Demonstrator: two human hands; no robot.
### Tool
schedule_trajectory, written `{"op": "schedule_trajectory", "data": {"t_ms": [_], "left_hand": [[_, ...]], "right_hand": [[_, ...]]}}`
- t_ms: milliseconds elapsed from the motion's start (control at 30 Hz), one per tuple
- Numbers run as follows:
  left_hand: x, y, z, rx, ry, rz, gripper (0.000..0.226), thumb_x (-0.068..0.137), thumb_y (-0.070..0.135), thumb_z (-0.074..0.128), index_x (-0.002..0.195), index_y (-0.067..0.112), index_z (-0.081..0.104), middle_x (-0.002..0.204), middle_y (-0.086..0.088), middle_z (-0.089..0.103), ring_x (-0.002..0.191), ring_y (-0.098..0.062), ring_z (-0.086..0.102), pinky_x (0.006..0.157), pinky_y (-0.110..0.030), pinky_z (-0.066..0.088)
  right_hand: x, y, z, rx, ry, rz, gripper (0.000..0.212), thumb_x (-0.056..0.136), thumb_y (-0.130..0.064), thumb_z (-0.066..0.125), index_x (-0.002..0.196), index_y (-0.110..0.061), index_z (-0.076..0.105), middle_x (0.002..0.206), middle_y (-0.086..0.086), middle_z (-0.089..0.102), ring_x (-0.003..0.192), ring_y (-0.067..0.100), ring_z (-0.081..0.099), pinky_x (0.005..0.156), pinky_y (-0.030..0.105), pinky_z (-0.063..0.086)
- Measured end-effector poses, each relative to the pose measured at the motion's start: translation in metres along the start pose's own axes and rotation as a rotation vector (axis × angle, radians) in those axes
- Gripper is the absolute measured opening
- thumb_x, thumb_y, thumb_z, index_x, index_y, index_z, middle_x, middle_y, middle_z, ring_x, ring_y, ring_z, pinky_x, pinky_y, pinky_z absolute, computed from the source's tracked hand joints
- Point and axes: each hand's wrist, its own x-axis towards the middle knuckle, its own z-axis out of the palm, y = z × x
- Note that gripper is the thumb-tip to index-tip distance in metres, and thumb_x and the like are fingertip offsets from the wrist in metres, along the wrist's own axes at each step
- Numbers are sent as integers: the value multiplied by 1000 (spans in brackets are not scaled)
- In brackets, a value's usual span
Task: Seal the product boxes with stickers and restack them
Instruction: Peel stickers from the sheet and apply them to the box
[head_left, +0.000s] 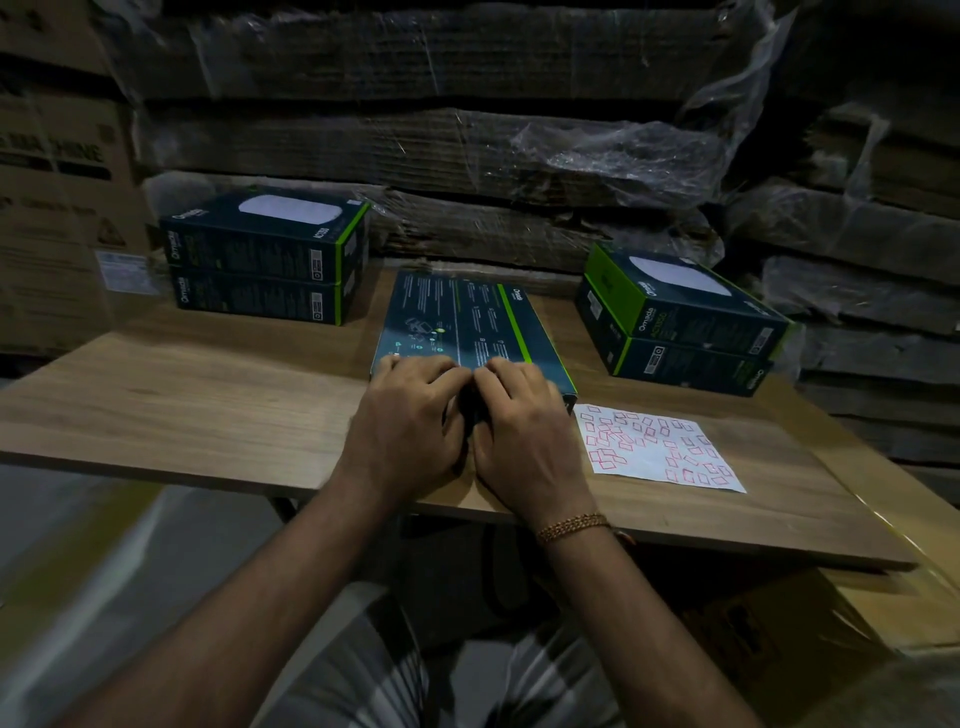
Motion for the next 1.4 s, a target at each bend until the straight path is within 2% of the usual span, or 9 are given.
{"op": "schedule_trajectory", "data": {"t_ms": [267, 400, 600, 867, 967, 1100, 1267, 1400], "left_hand": [[1, 2, 0, 36, -32, -18, 33, 98, 29, 55, 123, 15, 71, 113, -5, 70, 101, -24, 63, 93, -49, 49], [3, 3, 3, 64, -27, -31, 31, 98, 28, 56, 121, 13, 72, 110, -7, 68, 98, -27, 62, 88, -49, 50], [1, -1, 5, 54, 3, -107, 41, 95, 27, 71, 132, 9, 69, 125, -8, 65, 115, -24, 59, 105, -46, 46], [6, -1, 5, -6, 45, -191, 40, 98, 37, 71, 131, 14, 70, 127, -2, 69, 115, -17, 58, 106, -42, 41], [6, -1, 6, -18, 49, -181, 36, 98, 34, 71, 128, 15, 69, 122, -1, 69, 112, -18, 59, 104, -41, 41], [5, -1, 6, -50, 38, -169, 41, 98, 30, 71, 135, 14, 65, 121, -1, 69, 114, -18, 59, 107, -41, 39], [3, -2, 3, -90, 31, -173, 48, 94, 21, 72, 140, 13, 61, 123, -2, 69, 118, -19, 60, 114, -44, 38], [4, -3, 4, -109, 43, -191, 49, 94, 29, 72, 140, 16, 60, 119, 1, 69, 112, -16, 62, 112, -43, 38]], "right_hand": [[0, 1, -1, -1, -21, 11, 36, 85, -15, 63, 120, -13, 64, 117, 6, 61, 108, 28, 54, 90, 42, 46], [0, 0, 2, 48, -16, 76, 39, 88, -18, 63, 126, -12, 66, 125, 8, 60, 118, 28, 53, 98, 43, 48], [-5, 0, 0, 222, 50, 183, 52, 87, -13, 67, 138, -7, 62, 138, 9, 61, 131, 24, 51, 115, 40, 45], [0, 6, 5, 276, 114, 217, 30, 96, -23, 71, 125, -16, 66, 121, -3, 66, 114, 16, 55, 100, 32, 49], [3, 6, 7, 273, 134, 221, 24, 95, -20, 72, 118, -16, 68, 115, -3, 67, 110, 17, 55, 96, 34, 50], [4, 5, 7, 262, 138, 225, 20, 92, -21, 72, 112, -18, 69, 111, -5, 68, 107, 17, 55, 93, 34, 50], [4, 7, 7, 283, 141, 245, 24, 89, -14, 66, 113, -16, 70, 112, -3, 69, 107, 17, 55, 94, 39, 52], [5, 7, 6, 288, 139, 236, 18, 94, -29, 71, 108, -19, 70, 107, -6, 68, 104, 15, 53, 90, 32, 49]]}}
